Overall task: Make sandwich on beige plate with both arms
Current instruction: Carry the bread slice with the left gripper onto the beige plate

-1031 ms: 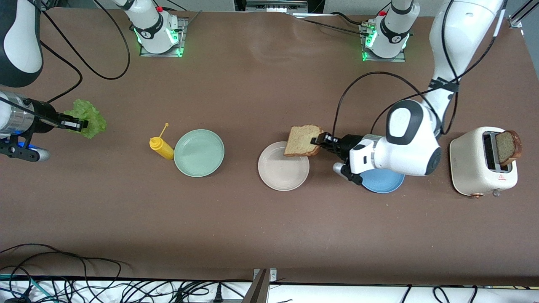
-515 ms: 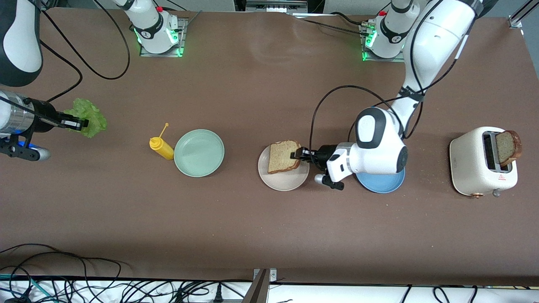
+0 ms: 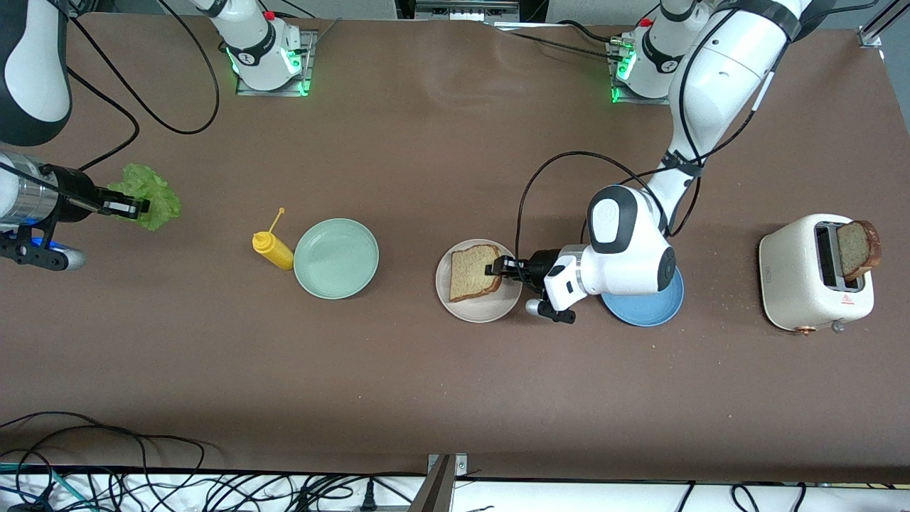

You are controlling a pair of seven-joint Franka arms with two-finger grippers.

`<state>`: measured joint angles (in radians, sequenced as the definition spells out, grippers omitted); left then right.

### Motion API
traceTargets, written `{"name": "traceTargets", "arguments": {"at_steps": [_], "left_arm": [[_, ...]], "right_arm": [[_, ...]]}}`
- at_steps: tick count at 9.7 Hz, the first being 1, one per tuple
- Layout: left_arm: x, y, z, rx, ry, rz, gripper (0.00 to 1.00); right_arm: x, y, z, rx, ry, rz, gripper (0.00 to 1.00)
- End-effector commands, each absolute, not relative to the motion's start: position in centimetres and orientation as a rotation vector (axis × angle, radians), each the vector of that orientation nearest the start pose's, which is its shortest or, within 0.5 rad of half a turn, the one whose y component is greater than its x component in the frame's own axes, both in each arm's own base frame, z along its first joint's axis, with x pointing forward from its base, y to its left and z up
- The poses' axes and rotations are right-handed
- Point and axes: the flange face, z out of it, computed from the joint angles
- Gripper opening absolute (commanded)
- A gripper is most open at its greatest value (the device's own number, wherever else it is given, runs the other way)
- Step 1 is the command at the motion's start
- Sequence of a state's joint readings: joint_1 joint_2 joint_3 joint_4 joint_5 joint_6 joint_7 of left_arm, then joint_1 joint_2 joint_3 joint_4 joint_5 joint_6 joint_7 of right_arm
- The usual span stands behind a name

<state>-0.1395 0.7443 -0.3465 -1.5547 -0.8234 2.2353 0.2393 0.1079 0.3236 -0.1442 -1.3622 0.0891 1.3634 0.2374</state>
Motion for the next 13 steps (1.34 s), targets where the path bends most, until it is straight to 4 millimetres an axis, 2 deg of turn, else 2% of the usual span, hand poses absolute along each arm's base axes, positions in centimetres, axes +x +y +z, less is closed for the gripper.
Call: {"name": "traceTargets", "arguments": {"at_steps": [1, 3, 4, 5, 8, 12, 13], "left_arm": [[63.6, -32.7, 23.8, 2.263, -0.072, -0.19, 0.0], [63.3, -32.7, 22.5, 2.276, -0.092, -0.201, 0.04], [63.3, -32.5, 21.7, 2.28, -0.086, -0.212, 0.46], [63.4, -32.3, 21.4, 2.281, -0.081, -0.214, 0.98], [64.2, -30.5, 21.1, 2.32, -0.076, -0.193, 1.0], [65.2, -28.6, 22.6, 2.41, -0.156, -0.144, 1.0], [66.0, -27.1, 23.0, 2.43, -0.137, -0.12, 1.0]], "right_arm": [[61.7, 0.3, 52.5, -3.059, 0.415, 0.504, 0.1], [61.7, 0.2, 52.5, -3.057, 0.417, 0.506, 0.1], [61.7, 0.1, 52.5, -3.057, 0.419, 0.506, 0.1], [61.7, 0.2, 52.5, -3.057, 0.417, 0.506, 0.1], [61.7, 0.2, 52.5, -3.057, 0.414, 0.506, 0.1], [61.6, 0.3, 52.5, -3.057, 0.409, 0.516, 0.1], [61.6, 0.1, 52.5, -3.056, 0.414, 0.516, 0.1]]}}
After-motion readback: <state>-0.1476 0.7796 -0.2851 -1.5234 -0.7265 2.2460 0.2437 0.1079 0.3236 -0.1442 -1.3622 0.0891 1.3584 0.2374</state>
